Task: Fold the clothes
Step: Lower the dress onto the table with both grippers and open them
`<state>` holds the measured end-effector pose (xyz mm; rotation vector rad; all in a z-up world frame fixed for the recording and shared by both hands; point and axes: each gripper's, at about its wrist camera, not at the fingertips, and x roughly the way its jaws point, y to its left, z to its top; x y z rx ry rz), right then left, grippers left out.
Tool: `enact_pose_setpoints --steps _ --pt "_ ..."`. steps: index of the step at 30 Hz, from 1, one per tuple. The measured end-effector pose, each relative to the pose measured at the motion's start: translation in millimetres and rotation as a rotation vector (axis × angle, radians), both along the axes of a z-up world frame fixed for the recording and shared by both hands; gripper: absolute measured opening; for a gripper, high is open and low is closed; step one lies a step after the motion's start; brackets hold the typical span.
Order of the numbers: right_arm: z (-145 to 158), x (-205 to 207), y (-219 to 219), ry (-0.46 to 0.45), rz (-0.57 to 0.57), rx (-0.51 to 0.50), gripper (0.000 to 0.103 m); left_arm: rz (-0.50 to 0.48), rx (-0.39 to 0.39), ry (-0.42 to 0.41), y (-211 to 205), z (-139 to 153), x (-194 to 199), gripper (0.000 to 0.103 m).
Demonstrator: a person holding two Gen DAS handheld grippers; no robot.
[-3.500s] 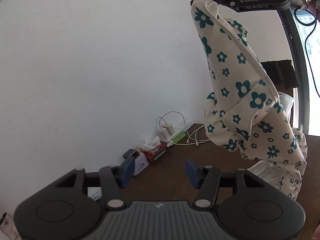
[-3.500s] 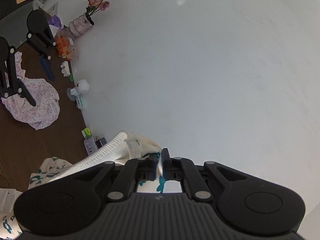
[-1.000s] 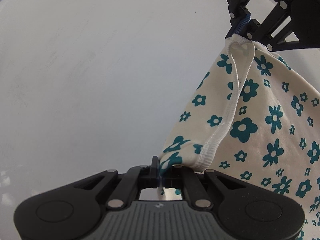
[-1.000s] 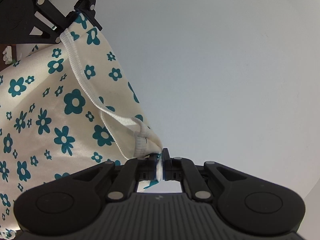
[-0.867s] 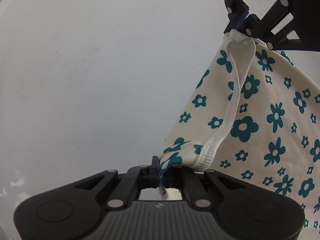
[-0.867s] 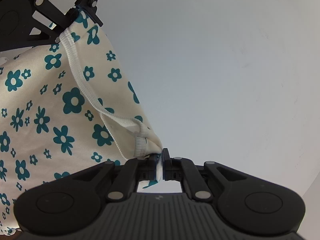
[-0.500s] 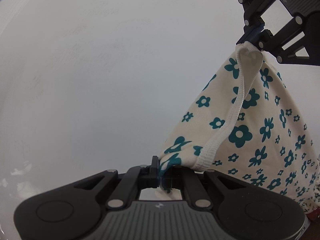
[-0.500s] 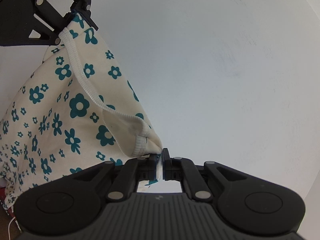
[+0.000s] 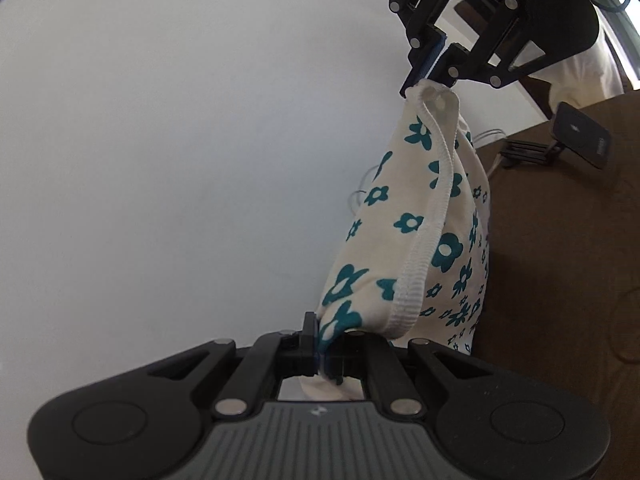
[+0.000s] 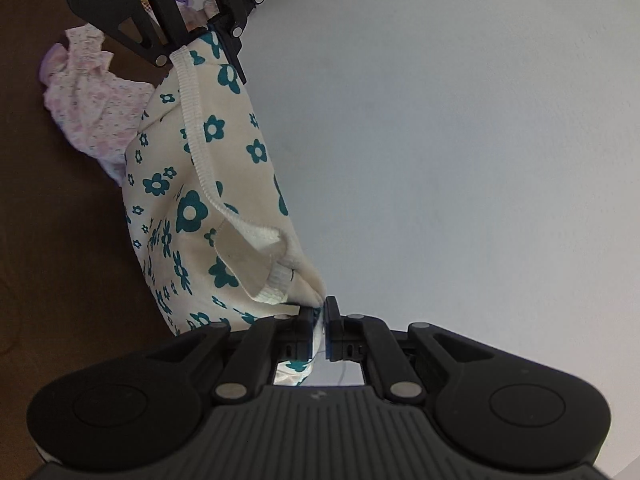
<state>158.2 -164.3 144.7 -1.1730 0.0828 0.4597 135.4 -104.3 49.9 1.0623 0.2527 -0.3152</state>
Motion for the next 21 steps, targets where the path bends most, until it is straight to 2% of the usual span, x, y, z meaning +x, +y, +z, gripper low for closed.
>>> enact_pose_setpoints --steps 3,7,10,12,14,18,21 --pt "-41 -61 -12 0.126 0.016 0.010 0.004 -0.047 -0.024 0.122 -4 -42 -42 0.002" --pt "-84 -113 -24 0.272 0.017 0.045 0.004 -0.073 -0.069 0.250 8 -80 -97 0.002" --pt "-103 -139 -28 0.344 0.016 0.064 0.004 -0.043 -0.091 0.304 29 -81 -113 0.002" --pt "-114 -156 -32 0.377 0.004 0.075 0.004 -0.013 -0.096 0.323 31 -93 -130 0.002" --pt "-118 -169 -42 0.401 -0.007 0.087 0.004 0.009 -0.103 0.336 38 -88 -126 0.002" --pt "-122 -179 -62 0.435 -0.026 0.126 0.004 0.044 -0.121 0.355 36 -88 -134 0.003" --pt "-136 -161 -54 0.465 -0.033 0.145 0.005 0.058 -0.138 0.364 38 -91 -125 0.008"
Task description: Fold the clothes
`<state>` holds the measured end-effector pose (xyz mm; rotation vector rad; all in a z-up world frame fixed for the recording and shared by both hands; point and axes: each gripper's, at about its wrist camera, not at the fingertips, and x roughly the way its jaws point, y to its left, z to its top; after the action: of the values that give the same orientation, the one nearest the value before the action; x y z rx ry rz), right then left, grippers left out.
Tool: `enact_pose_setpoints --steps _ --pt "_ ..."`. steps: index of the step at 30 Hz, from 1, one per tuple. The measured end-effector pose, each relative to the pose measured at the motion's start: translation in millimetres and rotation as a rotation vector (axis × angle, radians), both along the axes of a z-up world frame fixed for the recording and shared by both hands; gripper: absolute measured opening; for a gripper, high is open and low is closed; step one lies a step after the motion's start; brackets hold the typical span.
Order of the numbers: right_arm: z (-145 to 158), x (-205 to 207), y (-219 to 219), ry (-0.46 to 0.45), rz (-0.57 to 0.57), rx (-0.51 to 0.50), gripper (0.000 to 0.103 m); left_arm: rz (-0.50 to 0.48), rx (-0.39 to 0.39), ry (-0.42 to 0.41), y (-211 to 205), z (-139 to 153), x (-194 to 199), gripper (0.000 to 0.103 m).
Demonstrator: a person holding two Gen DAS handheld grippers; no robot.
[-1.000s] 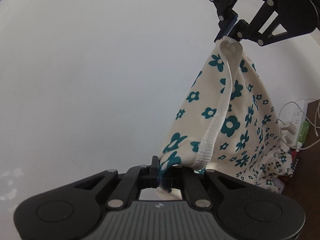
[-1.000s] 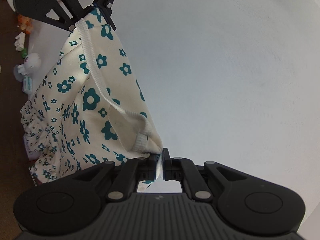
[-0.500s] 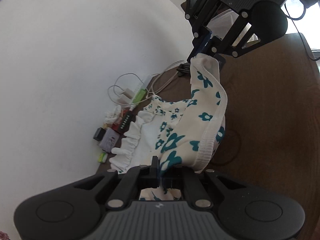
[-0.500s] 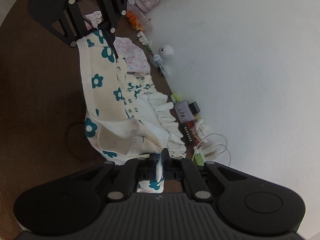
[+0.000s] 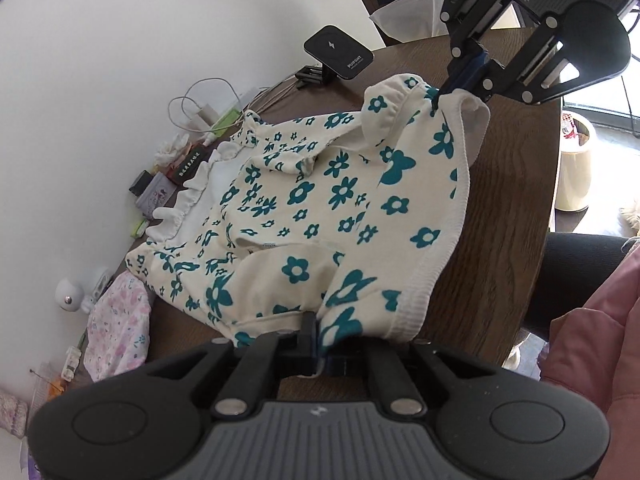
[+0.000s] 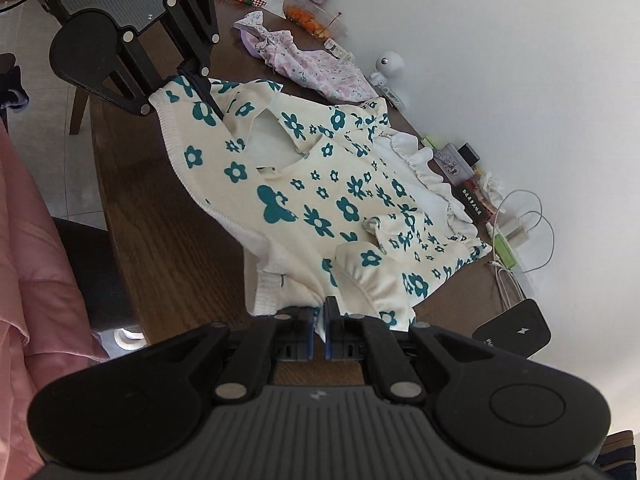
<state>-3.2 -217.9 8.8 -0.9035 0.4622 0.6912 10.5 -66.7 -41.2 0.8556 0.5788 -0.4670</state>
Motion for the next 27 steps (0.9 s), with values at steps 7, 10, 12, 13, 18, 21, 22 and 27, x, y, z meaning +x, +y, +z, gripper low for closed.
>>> enact_pose_setpoints --steps 7,10,12,13,18,21,22,27 --pt "1 16 -6 0.138 -0.039 0.082 0.044 0.033 -0.084 0.081 29 18 -3 0.041" --pt "32 26 -32 0.277 -0.084 0.229 0.065 0.054 -0.154 0.145 60 45 -9 0.056" --pt "53 37 -49 0.323 -0.119 0.326 0.079 0.056 -0.218 0.165 77 67 -5 0.072" --pt "58 44 -52 0.340 -0.124 0.355 0.080 0.048 -0.251 0.164 85 78 -3 0.080" --pt "79 80 -63 0.427 -0.140 0.481 0.084 -0.057 -0.274 0.162 84 105 11 0.082" --pt "67 108 -41 0.453 -0.120 0.394 0.084 -0.156 -0.183 0.199 49 94 27 0.082" --pt "62 117 -34 0.458 -0.113 0.361 0.084 -0.188 -0.152 0.217 37 88 35 0.082" --pt "40 148 -17 0.548 -0.068 0.260 0.070 -0.321 -0.011 0.320 -2 57 68 0.079"
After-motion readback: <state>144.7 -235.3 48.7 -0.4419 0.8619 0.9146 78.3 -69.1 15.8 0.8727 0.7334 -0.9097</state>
